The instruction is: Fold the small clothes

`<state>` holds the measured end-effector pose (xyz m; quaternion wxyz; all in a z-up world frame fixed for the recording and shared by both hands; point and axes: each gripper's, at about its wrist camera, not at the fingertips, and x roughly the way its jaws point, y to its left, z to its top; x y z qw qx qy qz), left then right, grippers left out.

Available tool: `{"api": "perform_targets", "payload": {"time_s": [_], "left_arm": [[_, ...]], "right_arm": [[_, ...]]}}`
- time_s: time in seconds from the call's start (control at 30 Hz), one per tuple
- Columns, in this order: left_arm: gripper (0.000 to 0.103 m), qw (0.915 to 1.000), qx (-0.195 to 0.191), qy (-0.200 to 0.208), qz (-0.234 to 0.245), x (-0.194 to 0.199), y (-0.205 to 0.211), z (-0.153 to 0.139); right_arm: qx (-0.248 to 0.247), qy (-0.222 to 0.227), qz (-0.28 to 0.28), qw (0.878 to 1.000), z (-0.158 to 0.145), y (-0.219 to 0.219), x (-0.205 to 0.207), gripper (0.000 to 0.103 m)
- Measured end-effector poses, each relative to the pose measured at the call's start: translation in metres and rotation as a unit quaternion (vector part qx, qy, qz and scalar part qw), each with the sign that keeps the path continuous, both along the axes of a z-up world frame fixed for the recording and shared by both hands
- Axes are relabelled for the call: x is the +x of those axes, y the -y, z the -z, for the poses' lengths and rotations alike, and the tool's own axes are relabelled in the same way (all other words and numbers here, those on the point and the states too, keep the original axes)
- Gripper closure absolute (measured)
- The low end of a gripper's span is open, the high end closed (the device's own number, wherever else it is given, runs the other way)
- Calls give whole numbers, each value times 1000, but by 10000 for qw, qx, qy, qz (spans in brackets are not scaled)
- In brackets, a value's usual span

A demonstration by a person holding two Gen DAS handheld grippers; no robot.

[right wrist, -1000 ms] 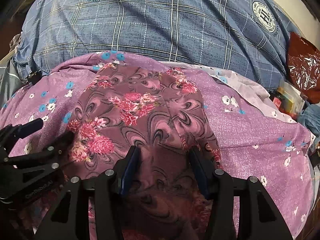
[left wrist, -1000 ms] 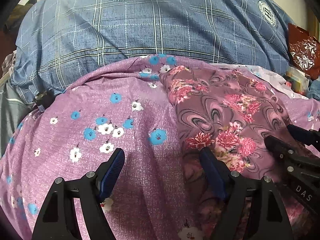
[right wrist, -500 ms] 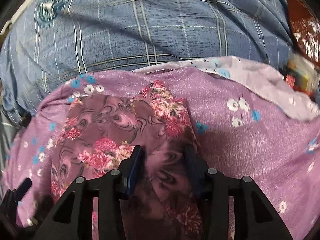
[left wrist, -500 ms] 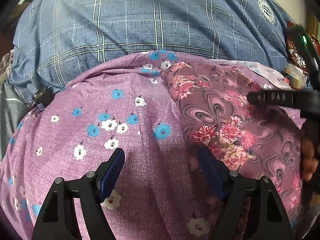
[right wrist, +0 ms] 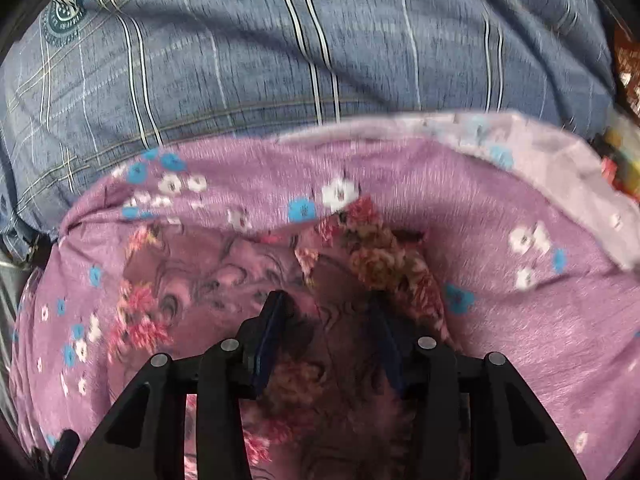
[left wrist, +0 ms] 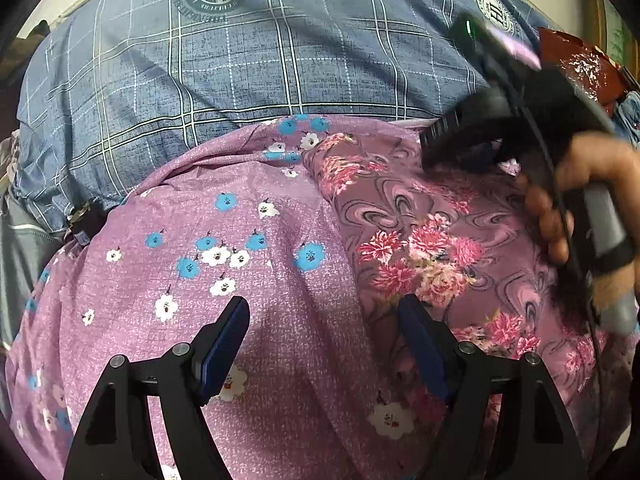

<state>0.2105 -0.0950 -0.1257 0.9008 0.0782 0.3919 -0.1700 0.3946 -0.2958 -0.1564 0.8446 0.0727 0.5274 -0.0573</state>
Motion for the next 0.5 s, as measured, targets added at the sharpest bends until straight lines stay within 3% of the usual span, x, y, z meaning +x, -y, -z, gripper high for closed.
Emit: {"api": "perform_targets", "payload": {"time_s": [0.1,0.2,0.27,0.37,0.5], "left_arm": [[26,10000,-83,-41,0,-2,-3,-1],[26,9998,-175,-105,21,-6,-6,1],[26,9997,-216,-104,18,-8,-8,4],[26,9996,-254,-132,4,-7,-10,6],[21,9992,-221,-327,-44,-1,-7,8]], "right_arm": [[210,516,-282,9980,-29,-15,-2,55],[590,623,-776,9933,-33,-39,3,57],[825,488,-981,9906,-17,-52,13,56],[759,93,-955,9925,17,-57,28,54],[534,232,-1070,9926,1,-62,20,55]]}}
